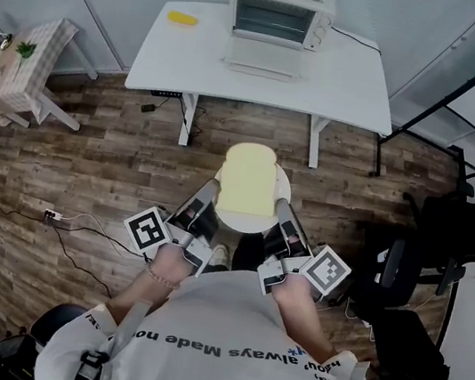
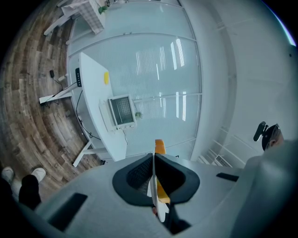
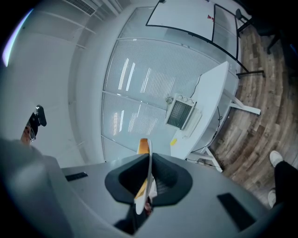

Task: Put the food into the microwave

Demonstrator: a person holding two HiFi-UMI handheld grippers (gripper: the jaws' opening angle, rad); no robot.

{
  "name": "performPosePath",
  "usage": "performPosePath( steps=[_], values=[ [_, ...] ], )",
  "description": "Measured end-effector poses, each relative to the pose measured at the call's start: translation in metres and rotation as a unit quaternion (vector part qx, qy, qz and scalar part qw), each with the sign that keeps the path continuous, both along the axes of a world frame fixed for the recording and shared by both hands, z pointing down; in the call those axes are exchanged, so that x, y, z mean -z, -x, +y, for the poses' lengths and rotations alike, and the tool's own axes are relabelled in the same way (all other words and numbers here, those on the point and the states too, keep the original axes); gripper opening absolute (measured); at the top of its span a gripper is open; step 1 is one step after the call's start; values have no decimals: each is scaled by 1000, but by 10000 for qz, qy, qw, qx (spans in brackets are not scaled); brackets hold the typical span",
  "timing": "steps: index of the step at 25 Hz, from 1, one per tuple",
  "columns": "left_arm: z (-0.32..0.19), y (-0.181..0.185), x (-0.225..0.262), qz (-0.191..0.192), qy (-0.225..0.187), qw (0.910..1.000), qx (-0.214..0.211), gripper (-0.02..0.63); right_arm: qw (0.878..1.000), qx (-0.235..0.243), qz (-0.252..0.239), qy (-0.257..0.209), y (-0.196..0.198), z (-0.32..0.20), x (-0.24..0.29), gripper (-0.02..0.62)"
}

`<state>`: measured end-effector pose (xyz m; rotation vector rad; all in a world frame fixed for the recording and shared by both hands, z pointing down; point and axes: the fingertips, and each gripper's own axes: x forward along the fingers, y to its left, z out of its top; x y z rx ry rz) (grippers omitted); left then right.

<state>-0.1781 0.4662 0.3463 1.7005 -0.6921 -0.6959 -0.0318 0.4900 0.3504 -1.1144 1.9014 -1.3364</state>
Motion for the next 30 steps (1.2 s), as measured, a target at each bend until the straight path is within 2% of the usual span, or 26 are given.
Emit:
performPosePath(
  steps=[10,20,30],
  values=[
    [-74,-42,-5,-15,27,10000,65,18,9999,84,-73,30,-42,-76,-5,23],
    [-171,-105,-2,7,9,9999,112,18,9998,108,-137,6,-105,-174,-5,23],
    [-238,-159,1,6,-5,9999,155,18,9997,137,-203,-12,-159,-243,-3,23]
  ],
)
